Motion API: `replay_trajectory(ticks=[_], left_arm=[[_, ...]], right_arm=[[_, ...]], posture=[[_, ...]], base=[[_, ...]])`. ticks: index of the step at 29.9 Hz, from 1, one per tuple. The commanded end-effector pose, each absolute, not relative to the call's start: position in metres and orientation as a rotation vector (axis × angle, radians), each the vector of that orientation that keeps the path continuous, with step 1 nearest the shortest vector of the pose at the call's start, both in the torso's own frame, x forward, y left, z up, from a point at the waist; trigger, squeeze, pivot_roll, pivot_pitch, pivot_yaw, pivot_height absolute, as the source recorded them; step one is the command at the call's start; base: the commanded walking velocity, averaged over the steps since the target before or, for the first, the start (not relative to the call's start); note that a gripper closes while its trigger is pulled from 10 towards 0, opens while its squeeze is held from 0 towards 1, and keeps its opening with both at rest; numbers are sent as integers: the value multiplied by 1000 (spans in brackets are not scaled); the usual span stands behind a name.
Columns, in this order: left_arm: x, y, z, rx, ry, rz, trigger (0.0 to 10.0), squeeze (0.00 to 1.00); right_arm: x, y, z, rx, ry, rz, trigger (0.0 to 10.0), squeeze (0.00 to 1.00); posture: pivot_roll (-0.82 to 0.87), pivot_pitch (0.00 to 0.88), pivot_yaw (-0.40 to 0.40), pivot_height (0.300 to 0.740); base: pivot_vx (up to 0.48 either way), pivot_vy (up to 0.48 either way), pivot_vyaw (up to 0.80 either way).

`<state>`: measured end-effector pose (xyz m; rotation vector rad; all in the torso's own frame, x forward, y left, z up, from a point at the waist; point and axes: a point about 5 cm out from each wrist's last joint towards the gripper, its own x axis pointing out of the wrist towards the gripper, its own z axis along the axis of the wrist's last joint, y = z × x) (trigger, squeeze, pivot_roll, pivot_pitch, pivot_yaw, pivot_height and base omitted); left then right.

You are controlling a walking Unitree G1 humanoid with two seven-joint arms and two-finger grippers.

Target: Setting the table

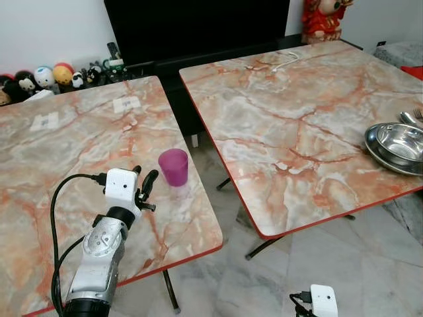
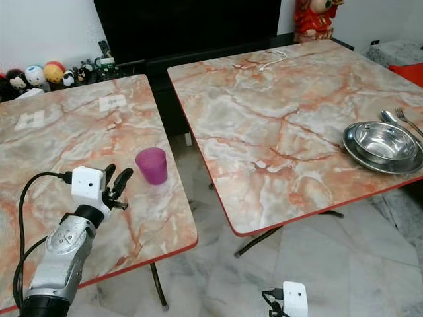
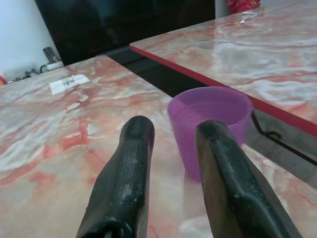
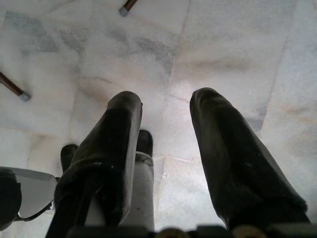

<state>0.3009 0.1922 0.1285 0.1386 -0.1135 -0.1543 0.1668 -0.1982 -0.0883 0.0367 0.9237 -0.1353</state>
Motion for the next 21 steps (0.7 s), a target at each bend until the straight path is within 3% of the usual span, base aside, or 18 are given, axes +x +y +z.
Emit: replay_trajectory(ticks=[1, 18, 21], left_arm=[[303, 192, 132, 137, -119, -158, 10000, 0], [311, 185, 137, 90, -136, -178, 10000, 0], [310, 183, 137, 90, -137, -187, 10000, 0]], right_arm=[[167, -197, -88, 41, 919, -133, 10000, 0], [168, -196, -88, 41, 917, -129, 10000, 0], [168, -196, -88, 39, 919, -127, 10000, 0]], posture=[[22, 0, 66, 740], [17, 0, 68, 740], [19, 0, 64, 740]], base=[[0, 0, 0], [238, 0, 0], [0, 0, 0]])
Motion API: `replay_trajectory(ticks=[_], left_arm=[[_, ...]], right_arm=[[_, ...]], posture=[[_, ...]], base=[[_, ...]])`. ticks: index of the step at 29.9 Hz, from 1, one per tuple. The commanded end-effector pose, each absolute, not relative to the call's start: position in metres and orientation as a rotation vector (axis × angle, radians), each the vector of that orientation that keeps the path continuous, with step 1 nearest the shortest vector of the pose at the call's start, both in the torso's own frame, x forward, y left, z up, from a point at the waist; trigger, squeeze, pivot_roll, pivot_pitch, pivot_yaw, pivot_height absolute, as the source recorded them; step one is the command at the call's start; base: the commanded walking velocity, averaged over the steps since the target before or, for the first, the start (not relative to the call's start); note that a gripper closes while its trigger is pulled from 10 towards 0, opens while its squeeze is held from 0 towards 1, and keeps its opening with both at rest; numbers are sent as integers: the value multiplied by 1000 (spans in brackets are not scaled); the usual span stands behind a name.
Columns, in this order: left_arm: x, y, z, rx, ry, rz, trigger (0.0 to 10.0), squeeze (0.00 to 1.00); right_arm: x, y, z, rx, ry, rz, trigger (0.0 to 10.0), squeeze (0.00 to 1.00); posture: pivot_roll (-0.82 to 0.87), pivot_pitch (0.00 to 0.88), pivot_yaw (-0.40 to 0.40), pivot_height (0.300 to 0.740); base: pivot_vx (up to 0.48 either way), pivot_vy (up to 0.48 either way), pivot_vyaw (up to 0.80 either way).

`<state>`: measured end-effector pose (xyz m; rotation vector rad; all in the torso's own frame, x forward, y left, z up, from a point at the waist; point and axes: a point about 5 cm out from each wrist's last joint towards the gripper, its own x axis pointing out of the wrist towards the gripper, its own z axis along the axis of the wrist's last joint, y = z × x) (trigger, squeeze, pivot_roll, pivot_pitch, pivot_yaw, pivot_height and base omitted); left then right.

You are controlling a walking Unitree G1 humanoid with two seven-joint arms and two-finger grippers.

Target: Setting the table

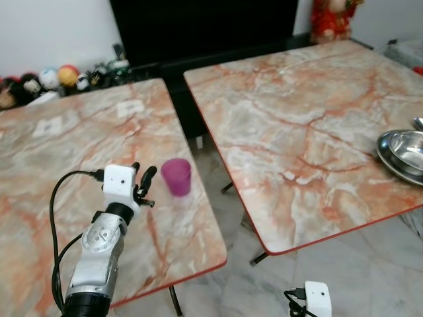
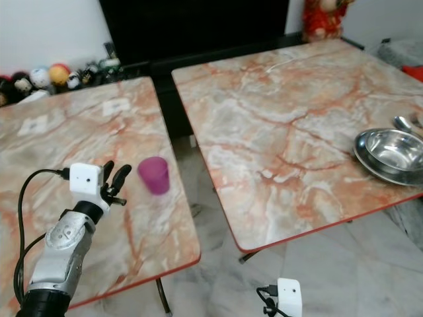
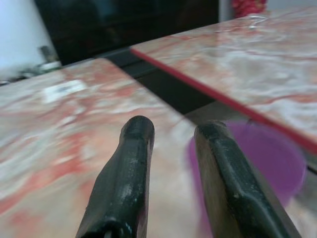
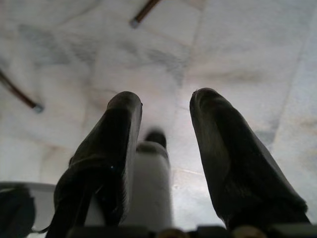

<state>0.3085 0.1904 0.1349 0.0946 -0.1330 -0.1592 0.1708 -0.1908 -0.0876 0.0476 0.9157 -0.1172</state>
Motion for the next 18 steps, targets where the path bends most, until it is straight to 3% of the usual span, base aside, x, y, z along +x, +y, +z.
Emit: replay_trajectory(ticks=[1, 10, 18], left_arm=[[310, 183, 137, 87, -139, -190, 10000, 0], [308, 181, 140, 58, -147, -191, 10000, 0], [313, 193, 156, -75, -93, -161, 10000, 0]], right_arm=[[168, -197, -88, 38, 920, -126, 10000, 0], [167, -197, -88, 23, 931, -113, 10000, 0], [166, -197, -89, 16, 936, -99, 10000, 0]], posture=[[23, 0, 60, 740], [25, 0, 55, 740], [33, 0, 50, 740]], base=[[0, 0, 0], [0, 0, 0], [0, 0, 0]])
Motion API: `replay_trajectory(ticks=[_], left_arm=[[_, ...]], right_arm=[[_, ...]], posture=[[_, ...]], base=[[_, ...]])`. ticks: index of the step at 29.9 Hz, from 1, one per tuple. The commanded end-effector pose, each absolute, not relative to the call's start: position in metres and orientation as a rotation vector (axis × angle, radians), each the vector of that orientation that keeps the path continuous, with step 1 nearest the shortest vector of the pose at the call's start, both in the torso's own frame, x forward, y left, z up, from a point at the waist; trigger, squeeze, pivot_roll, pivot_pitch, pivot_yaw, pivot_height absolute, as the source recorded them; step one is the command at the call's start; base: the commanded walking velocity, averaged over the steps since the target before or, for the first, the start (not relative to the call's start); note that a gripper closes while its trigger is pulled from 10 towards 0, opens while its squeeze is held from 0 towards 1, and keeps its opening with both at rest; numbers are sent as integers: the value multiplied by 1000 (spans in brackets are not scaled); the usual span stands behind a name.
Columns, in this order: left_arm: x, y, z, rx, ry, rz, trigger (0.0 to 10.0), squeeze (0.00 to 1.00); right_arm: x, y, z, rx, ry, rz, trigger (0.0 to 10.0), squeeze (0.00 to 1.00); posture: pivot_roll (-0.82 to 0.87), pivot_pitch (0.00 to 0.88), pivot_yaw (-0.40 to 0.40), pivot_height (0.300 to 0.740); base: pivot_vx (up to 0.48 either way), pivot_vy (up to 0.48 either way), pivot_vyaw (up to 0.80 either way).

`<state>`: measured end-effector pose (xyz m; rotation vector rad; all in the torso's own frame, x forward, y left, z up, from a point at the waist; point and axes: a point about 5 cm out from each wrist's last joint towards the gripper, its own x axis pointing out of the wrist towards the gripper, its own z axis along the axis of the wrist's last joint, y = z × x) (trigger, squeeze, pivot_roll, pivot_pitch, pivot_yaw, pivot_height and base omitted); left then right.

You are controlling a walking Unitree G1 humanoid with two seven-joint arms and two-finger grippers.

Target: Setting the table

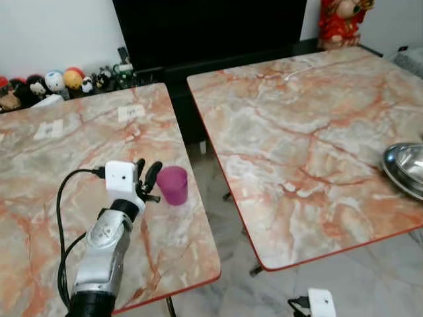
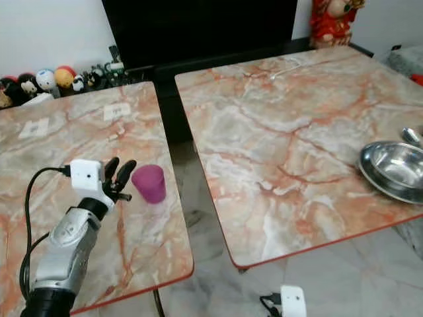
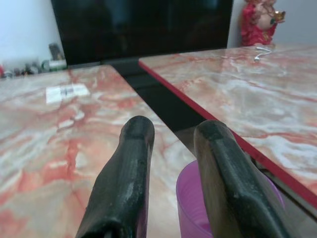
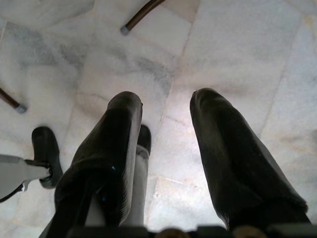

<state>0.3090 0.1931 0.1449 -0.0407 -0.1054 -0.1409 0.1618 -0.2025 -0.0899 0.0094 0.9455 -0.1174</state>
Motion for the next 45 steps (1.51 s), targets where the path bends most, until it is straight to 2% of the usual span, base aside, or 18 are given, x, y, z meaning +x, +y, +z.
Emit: replay_trajectory(ticks=[1, 4, 10, 11, 12, 13, 19, 20, 29, 34, 45], left_arm=[[313, 191, 158, -88, -80, -178, 10000, 0], [316, 183, 158, -29, 24, -224, 10000, 0], [322, 182, 169, -75, 50, -208, 10000, 0], [322, 182, 171, -80, 52, -203, 10000, 769], [322, 182, 171, -80, 52, -203, 10000, 769], [324, 182, 175, -106, 60, -184, 10000, 1000], [324, 189, 177, -114, 96, -140, 10000, 1000], [323, 193, 177, -102, 128, -130, 10000, 12], [320, 196, 168, -101, 193, -108, 10000, 0], [319, 191, 165, -55, 209, -141, 10000, 0], [322, 175, 159, -112, 330, -163, 10000, 0]], right_arm=[[166, -197, -89, 14, 937, -97, 10000, 0], [166, -197, -89, 14, 938, -97, 10000, 0], [167, -196, -89, 13, 936, -92, 10000, 0], [167, -196, -89, 13, 936, -91, 10000, 0], [167, -196, -89, 13, 936, -91, 10000, 0], [167, -196, -89, 13, 935, -90, 10000, 0], [167, -196, -89, 13, 935, -89, 10000, 0], [167, -197, -88, 11, 935, -87, 10000, 0], [167, -197, -88, 8, 937, -82, 10000, 0], [167, -197, -89, 8, 938, -83, 10000, 0], [166, -196, -89, 11, 938, -83, 10000, 0]], posture=[[33, 0, 50, 740], [36, 0, 49, 740], [38, 0, 53, 740], [38, 0, 53, 740], [38, 0, 53, 740], [38, 0, 53, 740], [37, 0, 53, 740], [36, 0, 52, 740], [35, 0, 53, 740], [31, 0, 57, 740], [20, 0, 66, 740]], base=[[0, 0, 0], [0, 0, 0], [0, 0, 0], [0, 0, 0], [0, 0, 0], [0, 0, 0], [0, 0, 0], [0, 0, 0], [0, 0, 0], [0, 0, 0], [0, 0, 0]])
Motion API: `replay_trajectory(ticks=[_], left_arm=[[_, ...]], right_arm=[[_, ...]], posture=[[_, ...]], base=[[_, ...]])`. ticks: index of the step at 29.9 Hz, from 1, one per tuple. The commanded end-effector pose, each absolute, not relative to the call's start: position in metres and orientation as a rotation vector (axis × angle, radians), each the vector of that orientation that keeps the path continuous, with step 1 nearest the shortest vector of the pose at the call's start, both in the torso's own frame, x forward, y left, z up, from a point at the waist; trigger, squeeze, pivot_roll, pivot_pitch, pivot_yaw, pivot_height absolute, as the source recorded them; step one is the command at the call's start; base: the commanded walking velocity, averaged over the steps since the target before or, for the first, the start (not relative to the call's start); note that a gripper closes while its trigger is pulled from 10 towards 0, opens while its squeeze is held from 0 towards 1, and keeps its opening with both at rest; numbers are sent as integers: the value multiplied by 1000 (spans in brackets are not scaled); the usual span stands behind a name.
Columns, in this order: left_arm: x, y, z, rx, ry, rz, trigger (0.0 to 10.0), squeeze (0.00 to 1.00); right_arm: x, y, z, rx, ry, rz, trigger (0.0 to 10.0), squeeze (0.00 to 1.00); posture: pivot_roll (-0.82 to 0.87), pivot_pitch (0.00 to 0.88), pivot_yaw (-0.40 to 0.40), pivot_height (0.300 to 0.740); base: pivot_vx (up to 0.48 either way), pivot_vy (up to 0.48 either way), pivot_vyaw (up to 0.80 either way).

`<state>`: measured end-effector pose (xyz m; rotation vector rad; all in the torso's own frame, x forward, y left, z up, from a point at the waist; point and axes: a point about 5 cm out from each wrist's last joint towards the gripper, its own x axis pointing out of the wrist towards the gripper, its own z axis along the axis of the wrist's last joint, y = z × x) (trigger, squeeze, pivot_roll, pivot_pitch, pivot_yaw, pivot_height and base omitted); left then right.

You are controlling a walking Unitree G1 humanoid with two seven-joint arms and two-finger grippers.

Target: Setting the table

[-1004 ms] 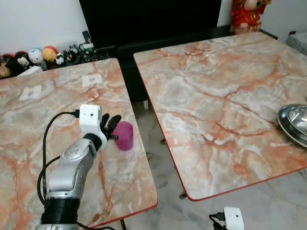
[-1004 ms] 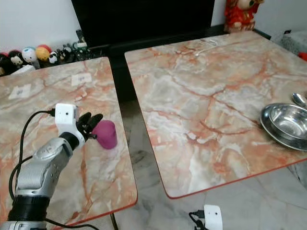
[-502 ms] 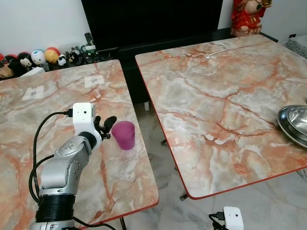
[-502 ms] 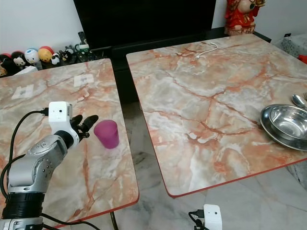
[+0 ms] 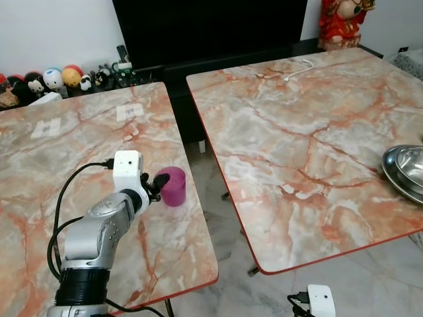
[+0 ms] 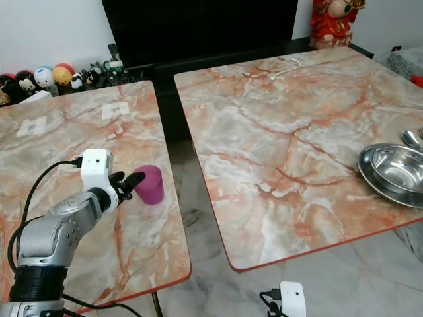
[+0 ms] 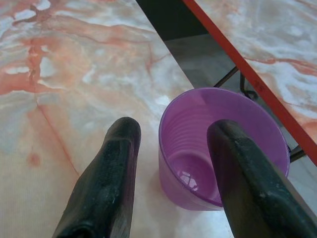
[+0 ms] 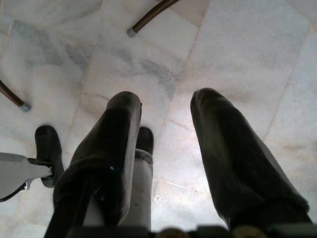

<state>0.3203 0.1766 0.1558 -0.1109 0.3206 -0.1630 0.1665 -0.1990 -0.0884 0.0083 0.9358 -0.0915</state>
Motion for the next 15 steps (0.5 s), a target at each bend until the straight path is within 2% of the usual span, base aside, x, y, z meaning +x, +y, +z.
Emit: replay_trajectory(ticks=[1, 15], left_arm=[[322, 174, 158, -111, 336, -162, 10000, 0], [322, 172, 156, -100, 360, -164, 10000, 0]], right_arm=[[166, -195, -89, 11, 938, -84, 10000, 0], [166, -195, -89, 16, 936, -85, 10000, 0]], posture=[[19, 0, 67, 740], [18, 0, 70, 740]], base=[[0, 0, 0], [0, 0, 0]])
